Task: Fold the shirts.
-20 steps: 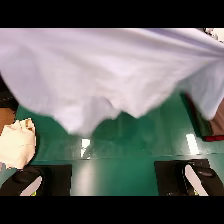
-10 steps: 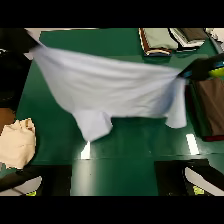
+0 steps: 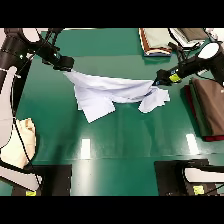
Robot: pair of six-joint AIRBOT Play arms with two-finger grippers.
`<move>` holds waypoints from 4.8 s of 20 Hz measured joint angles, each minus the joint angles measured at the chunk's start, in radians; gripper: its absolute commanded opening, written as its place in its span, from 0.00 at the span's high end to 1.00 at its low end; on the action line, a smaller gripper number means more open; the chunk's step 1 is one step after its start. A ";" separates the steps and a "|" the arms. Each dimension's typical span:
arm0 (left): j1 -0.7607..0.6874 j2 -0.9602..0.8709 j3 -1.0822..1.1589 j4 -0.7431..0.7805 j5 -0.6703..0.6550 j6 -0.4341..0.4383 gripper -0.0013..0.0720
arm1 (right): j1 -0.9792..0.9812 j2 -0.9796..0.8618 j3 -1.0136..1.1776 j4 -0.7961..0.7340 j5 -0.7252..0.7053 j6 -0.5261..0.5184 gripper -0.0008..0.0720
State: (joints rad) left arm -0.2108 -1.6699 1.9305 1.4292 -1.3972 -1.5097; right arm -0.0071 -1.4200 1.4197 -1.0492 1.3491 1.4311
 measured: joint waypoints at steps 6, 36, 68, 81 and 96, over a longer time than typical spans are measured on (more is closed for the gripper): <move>0.000 -0.001 0.004 0.041 -0.014 0.000 0.94 | -0.122 0.061 -0.048 0.000 -0.006 -0.031 0.42; 0.000 0.224 0.013 0.116 0.106 -0.064 0.94 | -0.197 0.141 -0.231 0.134 -0.521 -0.188 0.96; 0.000 0.604 -0.578 0.132 0.240 -0.111 0.94 | -0.331 0.207 0.177 -0.053 0.177 0.027 0.96; 0.207 0.340 -0.525 0.119 0.276 -0.108 0.68 | -0.224 0.035 0.105 -0.072 -0.008 -0.049 0.40; 0.367 0.473 -1.161 -0.314 0.420 0.023 0.39 | -0.117 0.344 -0.244 -0.017 -0.040 -0.092 0.40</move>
State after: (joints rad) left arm 0.1562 -1.1969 0.7692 1.1156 -0.9768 -1.4864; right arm -0.1238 -1.0763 1.1759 -1.0664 1.3094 1.3388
